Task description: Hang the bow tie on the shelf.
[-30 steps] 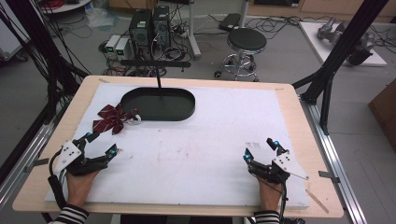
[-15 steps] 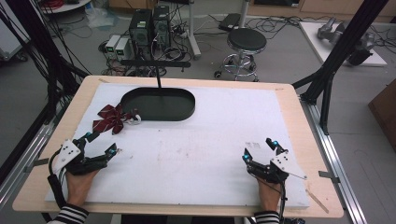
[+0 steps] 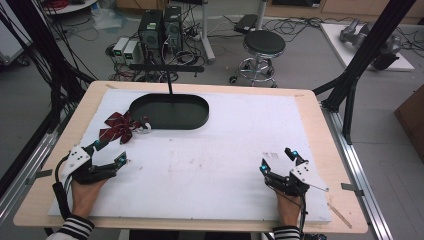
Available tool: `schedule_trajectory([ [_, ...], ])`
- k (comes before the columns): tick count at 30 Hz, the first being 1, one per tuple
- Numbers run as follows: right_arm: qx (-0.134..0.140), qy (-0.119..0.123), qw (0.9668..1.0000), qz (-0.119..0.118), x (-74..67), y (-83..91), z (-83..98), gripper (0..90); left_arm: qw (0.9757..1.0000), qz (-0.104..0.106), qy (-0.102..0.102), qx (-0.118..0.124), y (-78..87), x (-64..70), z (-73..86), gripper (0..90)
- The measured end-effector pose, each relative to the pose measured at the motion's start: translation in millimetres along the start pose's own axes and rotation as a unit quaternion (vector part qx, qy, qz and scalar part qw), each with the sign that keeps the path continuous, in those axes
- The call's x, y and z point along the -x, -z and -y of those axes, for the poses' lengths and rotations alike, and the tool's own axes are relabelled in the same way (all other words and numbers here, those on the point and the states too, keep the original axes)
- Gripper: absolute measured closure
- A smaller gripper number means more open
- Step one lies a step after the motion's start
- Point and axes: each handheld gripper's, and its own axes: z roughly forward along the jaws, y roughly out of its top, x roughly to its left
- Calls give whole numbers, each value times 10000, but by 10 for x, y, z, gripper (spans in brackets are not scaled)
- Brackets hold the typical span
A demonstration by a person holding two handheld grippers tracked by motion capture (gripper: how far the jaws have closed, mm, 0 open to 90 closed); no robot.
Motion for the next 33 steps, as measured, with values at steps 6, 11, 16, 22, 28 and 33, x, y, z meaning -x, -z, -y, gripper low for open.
schedule_trajectory([
  [6, -7, -21, 10000, 3, -1, -3, -1, 107, 9999, 37, 24, -92, -69, -69, -132, 166],
  [11, -7, -35, 10000, -1, 1, -1, 0, 107, 9997, 90, 57, -202, -144, -138, -259, 166],
  [16, -4, -51, 10000, 4, 0, 0, 0, 107, 9993, 143, -59, -339, -214, -185, -401, 168],
  [22, 5, -6, 10000, 16, -1, 0, 1, 107, 9989, 241, -7, -403, -324, -214, -524, 174],
  [28, 42, -14, 10000, 18, 5, -2, 1, 107, 9982, 260, -10, -543, -464, -279, -644, 174],
  [33, 12, -21, 10000, 18, -1, 2, 1, 107, 9969, 283, 47, -728, -556, -329, -700, 175],
])
